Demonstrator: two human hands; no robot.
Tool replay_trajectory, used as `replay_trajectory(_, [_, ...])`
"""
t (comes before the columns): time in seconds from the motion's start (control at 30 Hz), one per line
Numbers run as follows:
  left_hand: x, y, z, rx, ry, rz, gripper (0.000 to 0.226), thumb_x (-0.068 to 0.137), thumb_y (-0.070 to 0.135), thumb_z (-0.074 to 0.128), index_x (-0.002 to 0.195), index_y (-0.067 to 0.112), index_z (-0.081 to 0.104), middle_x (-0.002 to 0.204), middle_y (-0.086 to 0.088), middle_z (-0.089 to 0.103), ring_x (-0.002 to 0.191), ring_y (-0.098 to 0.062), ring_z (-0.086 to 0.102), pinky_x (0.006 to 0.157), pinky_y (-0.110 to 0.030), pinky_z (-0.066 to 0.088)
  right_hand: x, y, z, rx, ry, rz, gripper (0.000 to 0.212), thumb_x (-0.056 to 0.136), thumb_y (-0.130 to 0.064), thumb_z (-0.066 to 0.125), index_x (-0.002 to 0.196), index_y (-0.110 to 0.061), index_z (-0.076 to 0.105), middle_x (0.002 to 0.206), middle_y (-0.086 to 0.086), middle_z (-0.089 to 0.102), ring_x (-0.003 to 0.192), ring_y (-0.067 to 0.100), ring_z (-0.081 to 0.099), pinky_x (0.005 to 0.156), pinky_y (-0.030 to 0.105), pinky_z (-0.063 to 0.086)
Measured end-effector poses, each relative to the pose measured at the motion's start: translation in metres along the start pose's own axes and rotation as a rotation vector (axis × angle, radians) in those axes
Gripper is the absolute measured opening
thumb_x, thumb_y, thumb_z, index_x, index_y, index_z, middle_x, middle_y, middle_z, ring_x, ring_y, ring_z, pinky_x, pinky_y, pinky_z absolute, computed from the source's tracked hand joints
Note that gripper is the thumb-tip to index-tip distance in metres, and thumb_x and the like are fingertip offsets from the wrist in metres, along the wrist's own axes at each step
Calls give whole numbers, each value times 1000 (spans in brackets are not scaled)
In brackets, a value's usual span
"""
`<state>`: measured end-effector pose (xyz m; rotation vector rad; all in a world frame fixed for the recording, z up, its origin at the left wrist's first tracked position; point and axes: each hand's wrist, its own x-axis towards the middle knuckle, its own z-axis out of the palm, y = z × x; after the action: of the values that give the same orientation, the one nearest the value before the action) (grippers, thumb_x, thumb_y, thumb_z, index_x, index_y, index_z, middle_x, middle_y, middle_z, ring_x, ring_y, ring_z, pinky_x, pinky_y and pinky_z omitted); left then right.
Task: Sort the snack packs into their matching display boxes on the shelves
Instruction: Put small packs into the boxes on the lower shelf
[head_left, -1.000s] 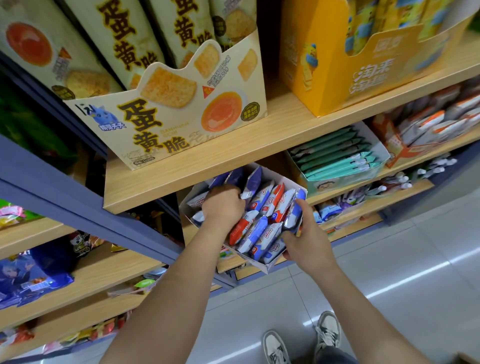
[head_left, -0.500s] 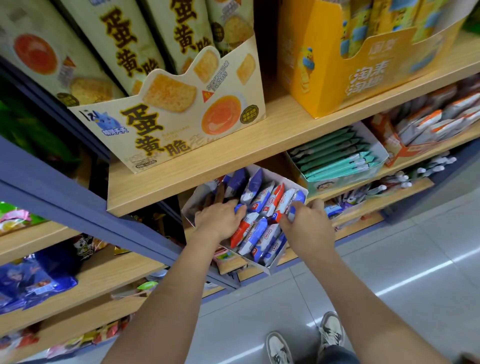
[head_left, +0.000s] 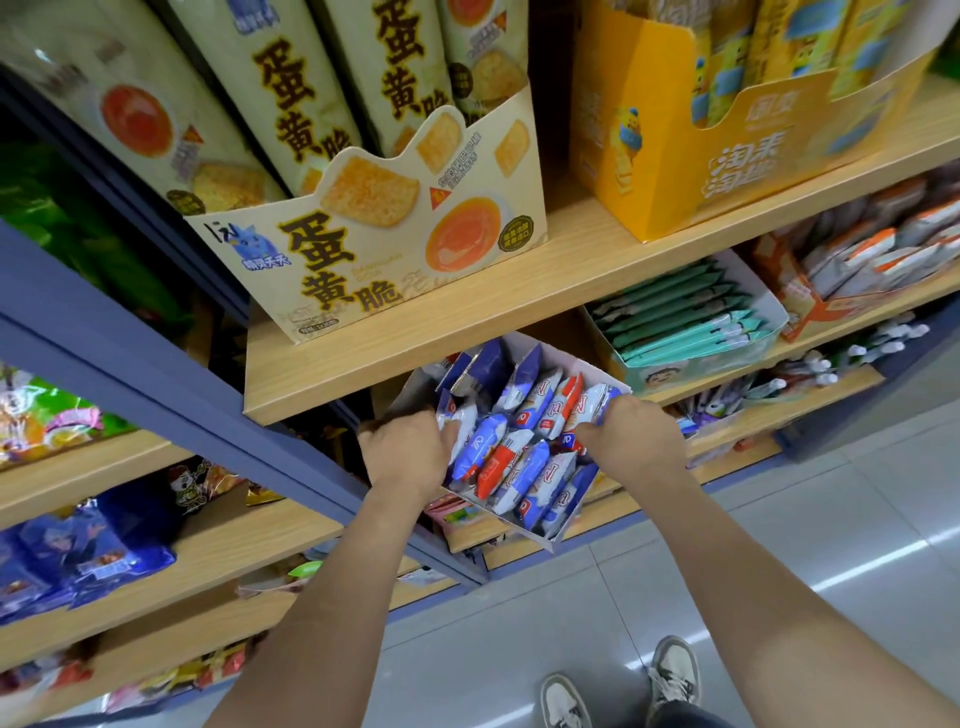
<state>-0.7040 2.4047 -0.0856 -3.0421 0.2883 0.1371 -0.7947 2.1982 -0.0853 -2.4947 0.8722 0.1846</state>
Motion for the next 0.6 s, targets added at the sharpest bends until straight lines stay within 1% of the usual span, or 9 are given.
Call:
replay_trajectory(0.1, [-4,0,-4,-4,-5,-26,38,99,49,41,95,19,63,93,-5,67,95,-29,61,95,-46,37,-1,2,2,67,41,-4,29,95,-37,54,83,-12,59,77,6,62,60,17,48,50,23,30])
replay_trajectory(0.13, [-6,1,-6,-30,15,-2,36,99,48,42,101,18,62,100,-8,67,99,-31,60,94,-46,39,-4,3,3,87,47,-15,27,97,-35,52,88,-12,61,84,8,64,64,18,50,51,24,31])
replay_trajectory(0.2, [-13,10,-9,-130,43,133,40,98,46,44,126,19,53,119,-11,61,112,-31,55,95,-44,44,-10,5,5,218,51,-29,23,99,-33,51,114,-16,57,108,13,61,82,24,57,63,27,38])
replay_trajectory(0.27, [-21,26,-6,-256,11,277,54,98,49,43,147,30,31,141,-7,45,128,-27,42,103,-46,42,-17,8,8,384,43,-46,50,98,-28,55,143,-23,34,127,16,50,103,30,58,71,32,39])
replay_trajectory(0.33, [-20,46,-1,-264,-2,325,59,99,51,40,151,34,18,153,-2,30,138,-25,30,113,-50,31,-18,11,12,507,49,-64,72,97,-24,56,154,-29,12,135,15,46,110,29,58,70,33,42])
replay_trajectory(0.4, [-15,58,3,-224,-25,317,58,101,50,36,152,32,15,158,2,24,143,-24,24,117,-54,21,-13,16,12,551,25,-72,72,99,-23,51,155,-33,7,130,13,54,102,26,62,70,34,48])
replay_trajectory(0.47, [-11,62,6,-181,-63,330,58,102,48,33,153,28,15,159,4,23,146,-21,20,119,-54,15,-9,19,10,600,-59,-49,58,100,-21,45,150,-35,18,117,11,62,91,23,64,72,38,55])
replay_trajectory(0.53, [-7,61,8,-176,-88,339,59,102,49,33,154,27,17,159,5,25,147,-19,20,120,-53,12,-6,21,9,706,-127,-10,41,101,-21,43,130,-45,27,105,8,64,87,24,68,72,48,61])
replay_trajectory(0.6, [-4,57,7,-188,-117,329,60,100,51,35,153,27,19,159,3,27,146,-20,21,120,-53,13,-4,21,9,753,-128,44,36,100,-25,46,106,-53,25,98,7,66,85,28,71,71,53,61])
